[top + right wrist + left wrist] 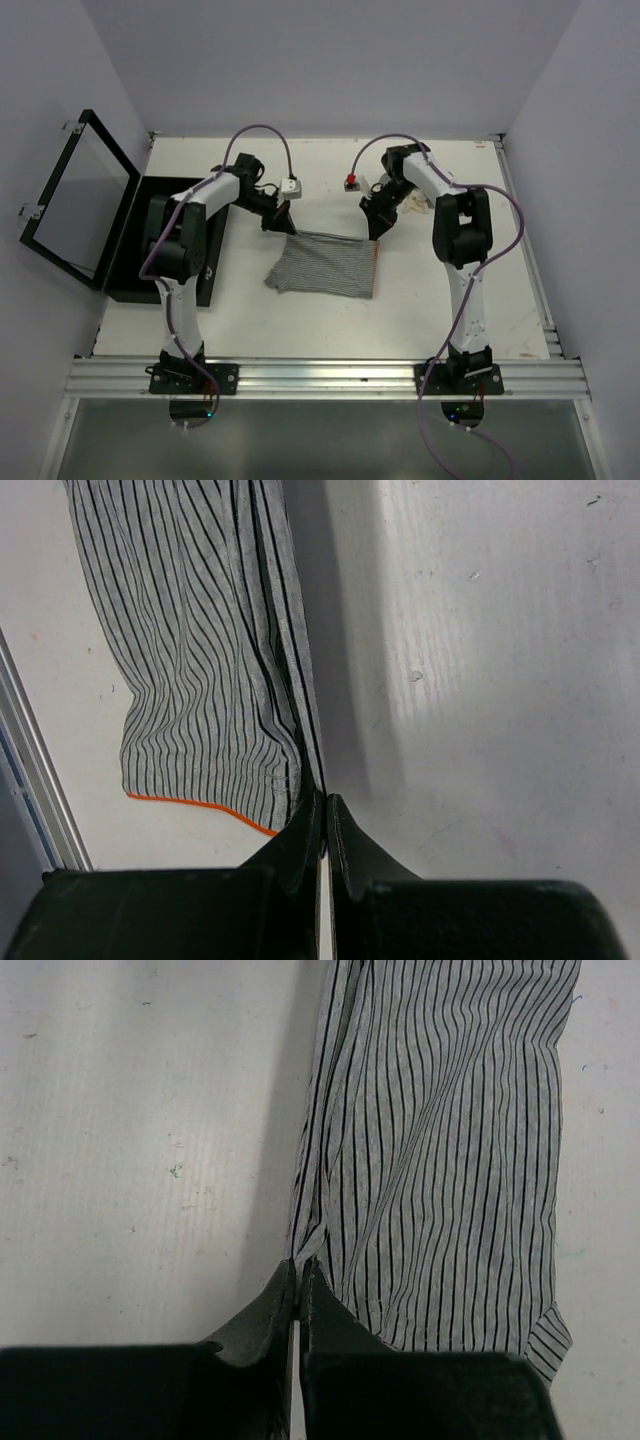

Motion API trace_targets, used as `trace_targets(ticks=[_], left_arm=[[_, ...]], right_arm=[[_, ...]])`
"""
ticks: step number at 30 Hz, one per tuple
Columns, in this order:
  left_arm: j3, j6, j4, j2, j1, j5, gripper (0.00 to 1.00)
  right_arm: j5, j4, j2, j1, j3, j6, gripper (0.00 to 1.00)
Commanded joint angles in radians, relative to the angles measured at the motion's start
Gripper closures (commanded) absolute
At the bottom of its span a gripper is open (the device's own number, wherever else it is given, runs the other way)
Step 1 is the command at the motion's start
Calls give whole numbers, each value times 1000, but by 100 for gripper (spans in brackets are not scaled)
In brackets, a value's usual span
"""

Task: Roll the underwear
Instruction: Fold the underwear

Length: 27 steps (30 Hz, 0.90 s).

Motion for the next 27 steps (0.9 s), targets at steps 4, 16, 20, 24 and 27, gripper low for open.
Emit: trace_targets(ticks=[4,16,20,24,27], left_arm=[[-28,35,97,-78,-4,-26,100],[-51,3,137,-66,-8,-41,100],[-37,-19,137,-29,-7,-48,100],[-28,-29,138,-6,-8,-48,100],[-26,-26,144,-2,-8,-52,100]], right_arm=[[39,-19,-37,-1,89,-12,100],[29,-8,-26,15,68,2,100],[22,-36,50,12,120,34,93],[-41,-113,173,-8,221,88,69],[-89,-145,231,-33,292,151,50]])
